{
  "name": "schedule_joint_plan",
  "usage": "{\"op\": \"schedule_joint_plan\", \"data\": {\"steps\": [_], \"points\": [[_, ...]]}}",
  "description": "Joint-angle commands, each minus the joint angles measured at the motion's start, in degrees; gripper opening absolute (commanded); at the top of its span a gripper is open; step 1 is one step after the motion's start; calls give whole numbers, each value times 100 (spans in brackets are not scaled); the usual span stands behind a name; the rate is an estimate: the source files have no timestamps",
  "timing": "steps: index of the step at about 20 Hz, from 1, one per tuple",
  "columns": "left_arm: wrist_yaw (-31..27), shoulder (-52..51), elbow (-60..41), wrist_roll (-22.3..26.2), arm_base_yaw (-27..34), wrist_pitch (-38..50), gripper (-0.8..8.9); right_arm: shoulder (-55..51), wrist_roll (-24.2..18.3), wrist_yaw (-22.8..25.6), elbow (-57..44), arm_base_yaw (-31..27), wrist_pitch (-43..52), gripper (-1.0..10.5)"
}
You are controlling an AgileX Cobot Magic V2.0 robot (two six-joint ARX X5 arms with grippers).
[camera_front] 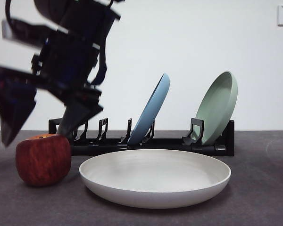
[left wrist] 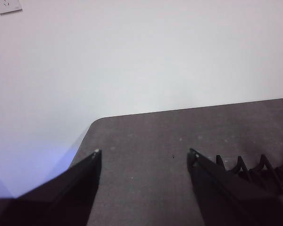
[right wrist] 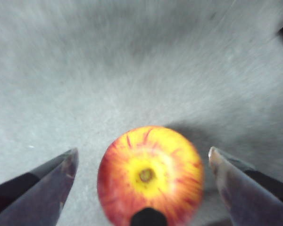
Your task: Take the yellow plate from the plate rack,put the plate on the table,take the apple from the table,put the apple in the plate
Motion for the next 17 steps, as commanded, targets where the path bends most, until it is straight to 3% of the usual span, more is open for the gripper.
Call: {"op": "schedule_joint_plan", "data": {"steps": [1, 3, 5, 6, 12, 17], "points": [[-28, -33, -28, 44, 24, 11, 310, 275, -48, 7, 7, 15, 63, 470], [-28, -33, -28, 44, 24, -26, 310, 404, -46, 15, 7, 13, 44, 462], [-26, -33, -28, 44, 24, -79, 311, 439, -26, 15, 7, 15, 13, 215], [-26, -33, -28, 44, 24, -96, 310, 439, -28, 13, 7, 22, 4, 12], [20, -31, -28, 39, 22, -92, 310, 229, -2, 26, 22, 9, -149, -3], [358, 175, -28, 0, 22, -2, 310, -662, -2, 28, 31, -63, -538, -3]]}}
